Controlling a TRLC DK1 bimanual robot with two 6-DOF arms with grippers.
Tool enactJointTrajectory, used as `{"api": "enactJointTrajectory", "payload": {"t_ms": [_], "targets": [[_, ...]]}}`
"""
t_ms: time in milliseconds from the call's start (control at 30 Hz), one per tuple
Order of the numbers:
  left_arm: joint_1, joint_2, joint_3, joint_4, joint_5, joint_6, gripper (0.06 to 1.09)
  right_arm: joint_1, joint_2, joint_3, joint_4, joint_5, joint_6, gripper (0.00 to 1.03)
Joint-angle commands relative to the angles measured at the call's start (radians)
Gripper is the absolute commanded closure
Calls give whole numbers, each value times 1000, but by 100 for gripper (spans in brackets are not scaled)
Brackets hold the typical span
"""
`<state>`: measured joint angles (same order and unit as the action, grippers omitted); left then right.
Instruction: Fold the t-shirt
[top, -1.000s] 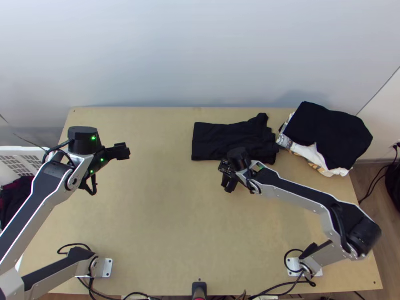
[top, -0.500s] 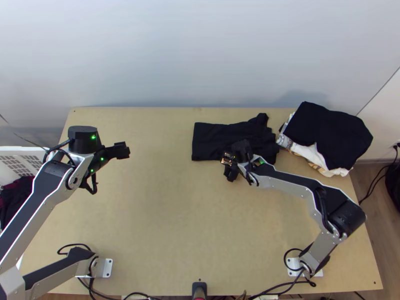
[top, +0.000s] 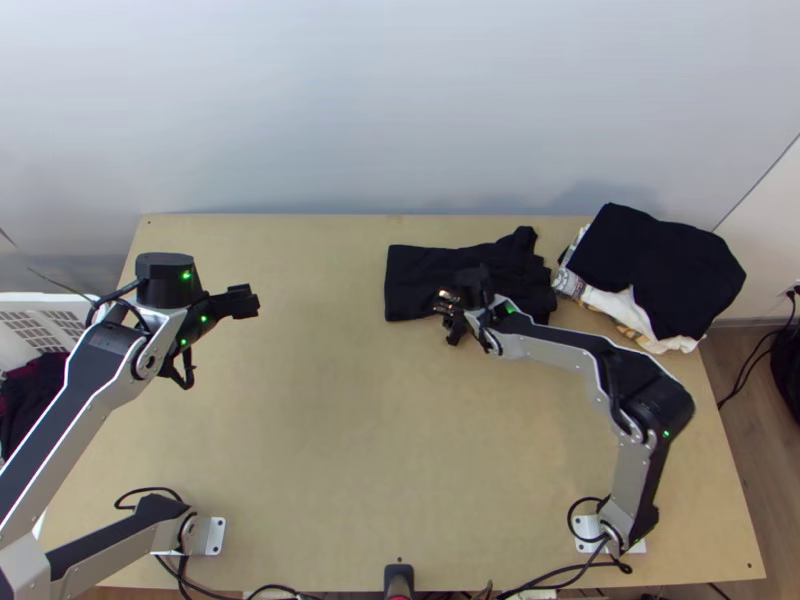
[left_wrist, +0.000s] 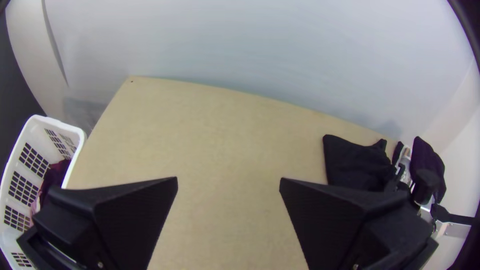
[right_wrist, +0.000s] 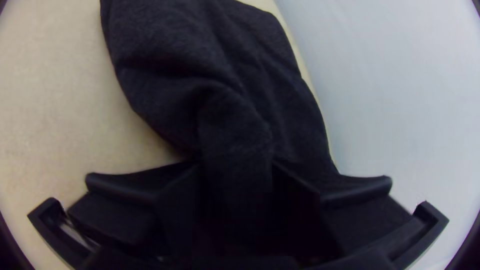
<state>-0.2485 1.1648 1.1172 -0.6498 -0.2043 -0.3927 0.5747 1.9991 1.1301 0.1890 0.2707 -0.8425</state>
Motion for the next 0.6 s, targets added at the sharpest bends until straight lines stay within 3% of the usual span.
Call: {"api": "enactJointTrajectory", "payload": {"t_ms": [0,133,267,400,567], "targets": [[3,3,6,-1,0,5,10,5,76,40,29,62,-20,100],[3,6,15,1,0,5,10,11,66,-1,142,121,-17,100],[3,7,23,1,0,3,10,22,4,28,188,193,60,100],[3,9,35,1,0,5,10,24,-94,85,190,259,137,100],[0,10,55,-5,0,6,10,25,-230,128,190,292,154,100]]}}
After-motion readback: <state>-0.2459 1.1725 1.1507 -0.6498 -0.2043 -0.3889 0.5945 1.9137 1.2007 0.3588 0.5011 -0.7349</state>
